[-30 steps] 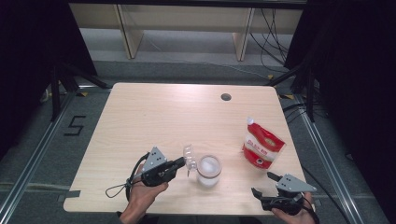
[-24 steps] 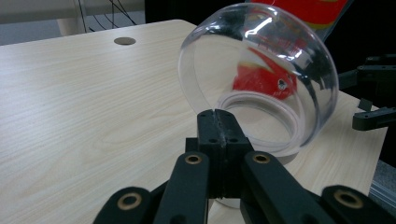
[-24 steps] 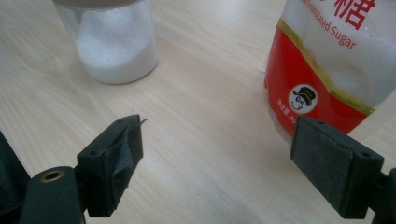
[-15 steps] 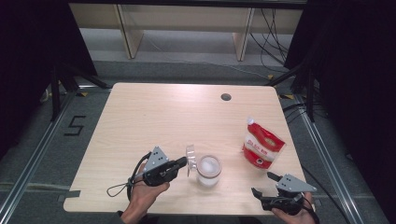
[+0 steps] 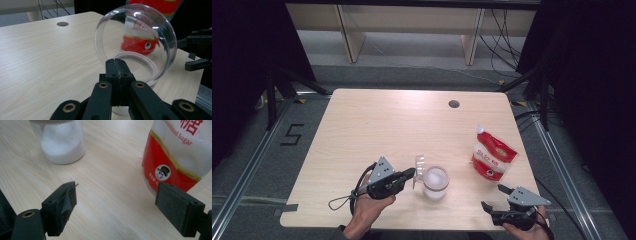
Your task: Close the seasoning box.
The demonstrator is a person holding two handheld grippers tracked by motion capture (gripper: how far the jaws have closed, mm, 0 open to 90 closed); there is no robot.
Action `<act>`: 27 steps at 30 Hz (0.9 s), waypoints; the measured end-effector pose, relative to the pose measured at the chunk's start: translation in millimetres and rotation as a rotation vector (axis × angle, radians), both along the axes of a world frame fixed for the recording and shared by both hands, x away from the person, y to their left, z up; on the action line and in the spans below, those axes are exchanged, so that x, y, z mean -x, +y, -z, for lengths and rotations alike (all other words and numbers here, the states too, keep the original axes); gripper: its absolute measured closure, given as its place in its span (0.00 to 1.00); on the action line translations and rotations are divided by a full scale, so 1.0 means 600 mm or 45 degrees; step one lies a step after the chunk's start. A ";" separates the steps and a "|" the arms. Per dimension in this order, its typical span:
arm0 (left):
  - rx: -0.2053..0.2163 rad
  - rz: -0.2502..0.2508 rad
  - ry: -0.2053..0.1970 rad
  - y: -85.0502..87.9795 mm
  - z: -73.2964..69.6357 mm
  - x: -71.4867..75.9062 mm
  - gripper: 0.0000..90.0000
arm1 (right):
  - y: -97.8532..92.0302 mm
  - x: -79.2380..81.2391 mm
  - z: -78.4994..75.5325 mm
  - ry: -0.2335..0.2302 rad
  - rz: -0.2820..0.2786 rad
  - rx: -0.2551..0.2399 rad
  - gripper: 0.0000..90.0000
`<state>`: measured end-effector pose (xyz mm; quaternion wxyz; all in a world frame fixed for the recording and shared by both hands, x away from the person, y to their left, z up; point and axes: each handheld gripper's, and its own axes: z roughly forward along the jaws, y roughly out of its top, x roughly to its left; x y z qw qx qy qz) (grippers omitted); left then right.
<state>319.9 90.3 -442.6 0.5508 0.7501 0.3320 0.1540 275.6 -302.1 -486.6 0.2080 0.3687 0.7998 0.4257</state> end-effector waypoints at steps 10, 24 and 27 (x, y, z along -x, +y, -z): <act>0.000 0.021 0.002 -0.007 0.003 -0.001 0.99 | -0.002 -0.003 0.001 -0.031 -0.007 0.014 0.20; 0.005 0.043 0.026 -0.011 0.007 0.004 0.90 | -0.002 -0.003 0.000 -0.016 -0.015 0.004 0.20; 0.033 0.039 0.051 -0.006 0.008 0.005 0.80 | -0.002 -0.003 0.000 -0.023 -0.018 0.005 0.20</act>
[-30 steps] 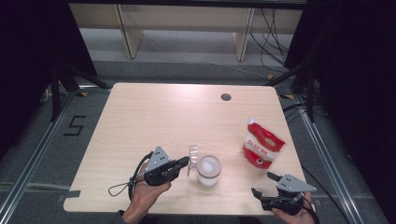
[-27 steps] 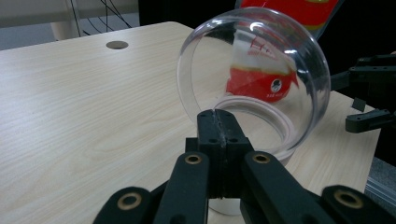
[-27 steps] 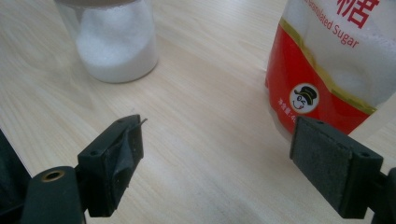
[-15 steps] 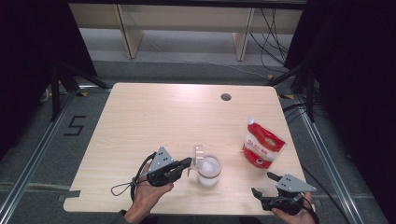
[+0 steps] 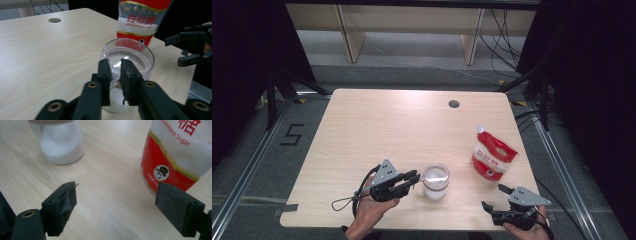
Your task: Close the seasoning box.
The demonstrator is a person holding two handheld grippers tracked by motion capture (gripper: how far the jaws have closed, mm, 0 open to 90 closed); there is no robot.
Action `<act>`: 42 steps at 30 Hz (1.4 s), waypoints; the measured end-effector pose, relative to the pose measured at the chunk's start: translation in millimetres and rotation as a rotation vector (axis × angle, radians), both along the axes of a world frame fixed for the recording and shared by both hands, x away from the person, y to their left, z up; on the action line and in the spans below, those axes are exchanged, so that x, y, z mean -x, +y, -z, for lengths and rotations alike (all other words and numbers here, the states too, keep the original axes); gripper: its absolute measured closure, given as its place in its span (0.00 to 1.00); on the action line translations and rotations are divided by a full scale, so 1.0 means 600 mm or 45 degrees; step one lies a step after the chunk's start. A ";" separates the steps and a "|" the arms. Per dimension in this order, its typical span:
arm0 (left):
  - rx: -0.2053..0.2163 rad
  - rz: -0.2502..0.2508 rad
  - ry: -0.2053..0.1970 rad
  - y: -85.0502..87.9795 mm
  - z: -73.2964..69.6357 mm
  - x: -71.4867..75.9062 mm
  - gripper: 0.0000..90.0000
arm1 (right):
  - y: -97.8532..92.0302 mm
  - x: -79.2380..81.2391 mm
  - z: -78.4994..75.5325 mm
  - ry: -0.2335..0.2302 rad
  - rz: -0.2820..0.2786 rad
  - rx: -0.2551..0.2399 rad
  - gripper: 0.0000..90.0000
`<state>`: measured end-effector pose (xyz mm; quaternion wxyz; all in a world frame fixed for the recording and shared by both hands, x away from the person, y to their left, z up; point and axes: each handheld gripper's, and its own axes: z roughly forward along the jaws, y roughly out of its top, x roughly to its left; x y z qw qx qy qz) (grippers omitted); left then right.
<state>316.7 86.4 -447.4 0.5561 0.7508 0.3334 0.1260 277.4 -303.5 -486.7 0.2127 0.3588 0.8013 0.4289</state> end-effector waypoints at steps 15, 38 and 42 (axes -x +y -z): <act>0.022 -0.033 0.115 0.025 0.008 0.008 0.38 | -0.001 0.001 -0.001 0.029 0.014 -0.059 0.20; -0.144 -0.019 0.177 0.063 0.057 0.048 0.27 | 0.002 0.019 0.004 0.145 0.049 -0.070 0.19; -0.153 -0.050 0.195 0.063 0.068 0.055 0.25 | 0.001 0.031 0.006 0.129 0.048 -0.019 0.18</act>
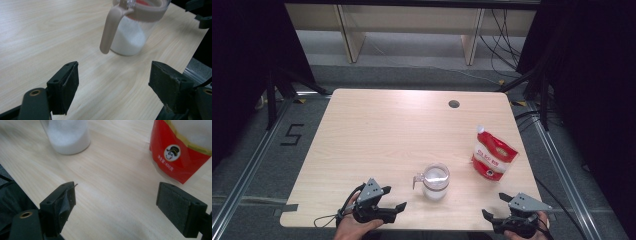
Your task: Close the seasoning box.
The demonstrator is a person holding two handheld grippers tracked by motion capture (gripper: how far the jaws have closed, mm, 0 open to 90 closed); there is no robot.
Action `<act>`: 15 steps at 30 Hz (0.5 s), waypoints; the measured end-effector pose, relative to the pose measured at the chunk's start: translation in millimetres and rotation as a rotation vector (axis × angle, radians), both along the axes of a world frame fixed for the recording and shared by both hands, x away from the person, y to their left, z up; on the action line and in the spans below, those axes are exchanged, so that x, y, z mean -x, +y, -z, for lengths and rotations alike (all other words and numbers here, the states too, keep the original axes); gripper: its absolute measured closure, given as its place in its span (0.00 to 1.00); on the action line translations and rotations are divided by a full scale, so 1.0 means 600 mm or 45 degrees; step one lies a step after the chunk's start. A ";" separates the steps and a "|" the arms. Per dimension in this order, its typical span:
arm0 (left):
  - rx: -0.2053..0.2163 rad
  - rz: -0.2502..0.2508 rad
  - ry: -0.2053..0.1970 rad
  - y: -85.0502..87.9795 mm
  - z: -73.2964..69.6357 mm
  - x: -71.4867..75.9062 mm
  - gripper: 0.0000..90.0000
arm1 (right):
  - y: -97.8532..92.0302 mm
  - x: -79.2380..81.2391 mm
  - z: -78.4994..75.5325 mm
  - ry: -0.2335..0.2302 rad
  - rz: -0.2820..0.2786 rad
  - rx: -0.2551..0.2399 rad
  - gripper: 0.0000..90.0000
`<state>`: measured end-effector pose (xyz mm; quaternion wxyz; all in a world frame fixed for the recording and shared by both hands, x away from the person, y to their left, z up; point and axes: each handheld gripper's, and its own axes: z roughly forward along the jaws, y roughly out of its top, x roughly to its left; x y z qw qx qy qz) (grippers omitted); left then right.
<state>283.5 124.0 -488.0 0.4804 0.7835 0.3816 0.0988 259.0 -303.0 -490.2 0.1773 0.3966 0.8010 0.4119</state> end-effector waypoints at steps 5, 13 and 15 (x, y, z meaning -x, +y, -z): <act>-0.002 -0.004 0.024 0.003 0.011 0.010 0.19 | 0.002 0.008 0.005 0.029 0.009 0.043 0.18; -0.020 -0.076 0.020 0.022 0.017 0.018 0.17 | 0.001 0.002 0.007 -0.006 -0.018 0.047 0.18; -0.031 -0.069 0.013 0.022 0.016 0.019 0.17 | 0.002 0.004 0.007 0.036 0.004 0.036 0.18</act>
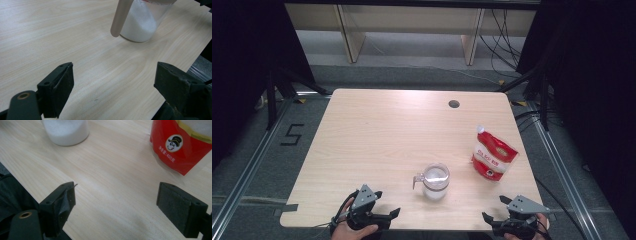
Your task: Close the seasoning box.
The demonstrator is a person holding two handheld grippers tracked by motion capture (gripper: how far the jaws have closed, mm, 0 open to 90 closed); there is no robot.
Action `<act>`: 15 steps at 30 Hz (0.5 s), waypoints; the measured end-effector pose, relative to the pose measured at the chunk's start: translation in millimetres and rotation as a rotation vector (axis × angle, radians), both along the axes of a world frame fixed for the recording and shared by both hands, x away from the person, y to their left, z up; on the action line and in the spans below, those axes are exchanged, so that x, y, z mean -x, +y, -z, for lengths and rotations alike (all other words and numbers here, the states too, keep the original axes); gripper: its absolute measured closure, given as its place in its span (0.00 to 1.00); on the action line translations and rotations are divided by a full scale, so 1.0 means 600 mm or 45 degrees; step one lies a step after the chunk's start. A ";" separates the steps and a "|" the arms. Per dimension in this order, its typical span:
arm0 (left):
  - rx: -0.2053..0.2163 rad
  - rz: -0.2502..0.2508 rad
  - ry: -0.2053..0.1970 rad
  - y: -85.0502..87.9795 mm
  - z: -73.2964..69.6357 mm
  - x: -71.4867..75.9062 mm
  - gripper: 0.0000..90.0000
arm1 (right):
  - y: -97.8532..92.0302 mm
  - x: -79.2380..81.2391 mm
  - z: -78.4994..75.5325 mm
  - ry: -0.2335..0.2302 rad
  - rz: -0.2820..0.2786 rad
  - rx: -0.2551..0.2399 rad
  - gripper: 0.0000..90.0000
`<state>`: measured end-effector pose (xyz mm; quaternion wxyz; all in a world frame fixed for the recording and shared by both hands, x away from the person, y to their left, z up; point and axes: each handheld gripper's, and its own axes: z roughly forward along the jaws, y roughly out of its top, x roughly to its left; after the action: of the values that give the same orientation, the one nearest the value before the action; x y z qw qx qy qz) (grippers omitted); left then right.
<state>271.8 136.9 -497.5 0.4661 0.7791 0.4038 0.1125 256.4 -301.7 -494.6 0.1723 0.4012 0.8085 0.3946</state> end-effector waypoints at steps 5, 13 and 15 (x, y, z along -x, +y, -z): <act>-0.056 0.040 -0.003 -0.005 0.002 0.003 0.17 | 0.000 0.000 0.000 -0.011 0.006 0.028 0.18; -0.053 0.049 -0.008 -0.008 0.006 0.002 0.17 | 0.000 -0.001 0.001 -0.004 0.001 0.024 0.18; -0.045 0.041 -0.001 -0.009 0.006 0.002 0.17 | 0.001 -0.001 0.001 -0.007 0.005 0.024 0.18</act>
<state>270.7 131.8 -501.4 0.4541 0.7935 0.3891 0.1124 256.9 -301.3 -495.3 0.1790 0.4000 0.8109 0.3878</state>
